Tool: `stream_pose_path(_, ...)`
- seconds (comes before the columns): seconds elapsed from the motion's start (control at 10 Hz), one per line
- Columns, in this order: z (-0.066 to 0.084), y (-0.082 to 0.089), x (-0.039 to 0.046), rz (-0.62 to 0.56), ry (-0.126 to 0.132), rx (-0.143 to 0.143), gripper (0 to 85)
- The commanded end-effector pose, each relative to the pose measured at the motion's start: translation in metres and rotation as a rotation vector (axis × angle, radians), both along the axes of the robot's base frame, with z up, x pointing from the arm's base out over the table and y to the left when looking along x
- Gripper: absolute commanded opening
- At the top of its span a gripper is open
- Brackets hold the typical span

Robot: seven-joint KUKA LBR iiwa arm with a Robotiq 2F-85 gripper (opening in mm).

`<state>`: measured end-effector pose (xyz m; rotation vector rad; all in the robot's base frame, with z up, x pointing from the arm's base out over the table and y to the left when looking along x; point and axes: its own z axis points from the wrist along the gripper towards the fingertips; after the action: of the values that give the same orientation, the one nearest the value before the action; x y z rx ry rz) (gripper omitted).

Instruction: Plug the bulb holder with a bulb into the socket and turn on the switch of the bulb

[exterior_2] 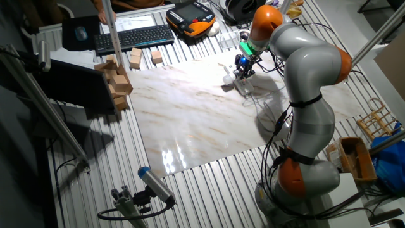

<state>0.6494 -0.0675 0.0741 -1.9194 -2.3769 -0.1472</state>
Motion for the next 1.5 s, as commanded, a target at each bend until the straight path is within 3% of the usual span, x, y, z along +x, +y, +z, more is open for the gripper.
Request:
stream_pose_path(0.0,0.0021,0.0028,0.0002,-0.008,-0.003,0.003,0.0)
stream_pose_path(0.1,0.0025,0.0037,0.0004,-0.004,-0.001,0.002,0.0)
stream_pose_path(0.3,0.003,0.005,0.0006,-0.002,0.001,-0.001,34.0)
stream_pose_path(0.4,0.0032,0.0065,0.0007,-0.007,0.001,-0.001,34.0)
stream_pose_path(0.5,0.0028,0.007,0.0007,-0.012,0.0,-0.003,51.0)
stream_pose_path(1.4,0.0011,0.0038,-0.0022,0.007,0.018,0.0,51.0)
